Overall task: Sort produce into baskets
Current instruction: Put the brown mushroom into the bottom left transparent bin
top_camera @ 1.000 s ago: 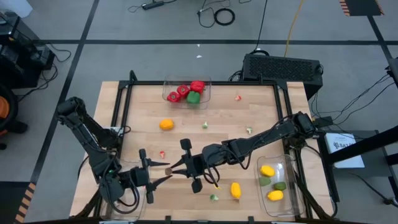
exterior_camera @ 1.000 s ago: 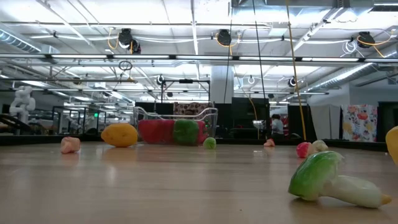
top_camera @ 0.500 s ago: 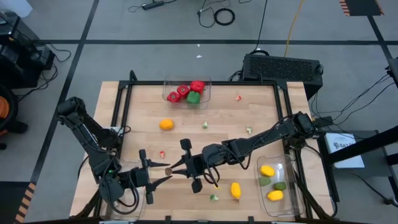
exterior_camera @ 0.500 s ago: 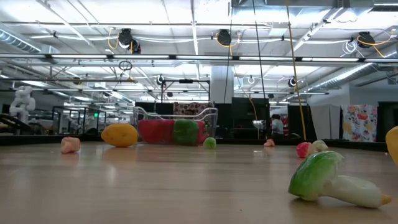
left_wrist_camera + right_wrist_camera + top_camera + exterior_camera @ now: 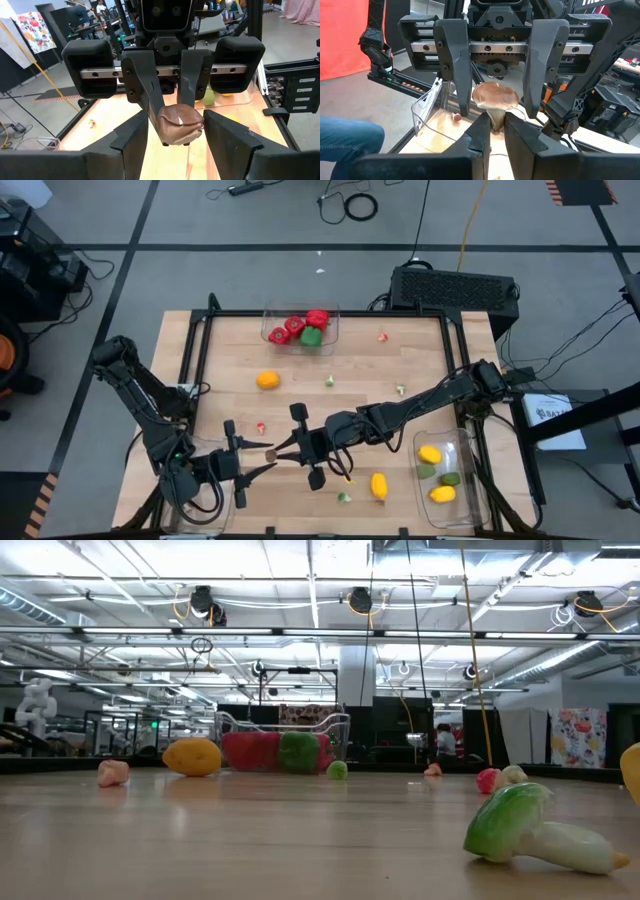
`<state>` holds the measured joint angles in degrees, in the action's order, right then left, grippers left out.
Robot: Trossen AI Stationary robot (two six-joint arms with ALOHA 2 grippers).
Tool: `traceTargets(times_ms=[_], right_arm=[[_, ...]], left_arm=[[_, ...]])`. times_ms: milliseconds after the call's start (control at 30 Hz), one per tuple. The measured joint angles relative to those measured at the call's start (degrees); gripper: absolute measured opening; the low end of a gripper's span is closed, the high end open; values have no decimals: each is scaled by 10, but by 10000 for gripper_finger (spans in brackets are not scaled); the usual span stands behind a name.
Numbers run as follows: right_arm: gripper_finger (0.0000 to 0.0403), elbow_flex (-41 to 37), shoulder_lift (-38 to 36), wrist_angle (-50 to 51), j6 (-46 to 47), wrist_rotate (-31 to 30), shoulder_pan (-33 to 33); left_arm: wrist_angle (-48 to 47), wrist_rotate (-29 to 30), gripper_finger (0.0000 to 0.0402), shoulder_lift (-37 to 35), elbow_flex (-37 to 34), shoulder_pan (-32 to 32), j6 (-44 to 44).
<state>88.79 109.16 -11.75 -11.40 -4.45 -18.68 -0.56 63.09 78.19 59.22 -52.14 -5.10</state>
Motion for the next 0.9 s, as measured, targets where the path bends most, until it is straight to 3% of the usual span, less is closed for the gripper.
traceTargets(times_ms=[500, 900], right_arm=[[47, 0, 0, 0, 0, 0, 0], [47, 0, 0, 0, 0, 0, 0]], left_arm=[[0, 0, 195, 0, 0, 0, -2], [0, 1, 144, 0, 0, 0, -1]])
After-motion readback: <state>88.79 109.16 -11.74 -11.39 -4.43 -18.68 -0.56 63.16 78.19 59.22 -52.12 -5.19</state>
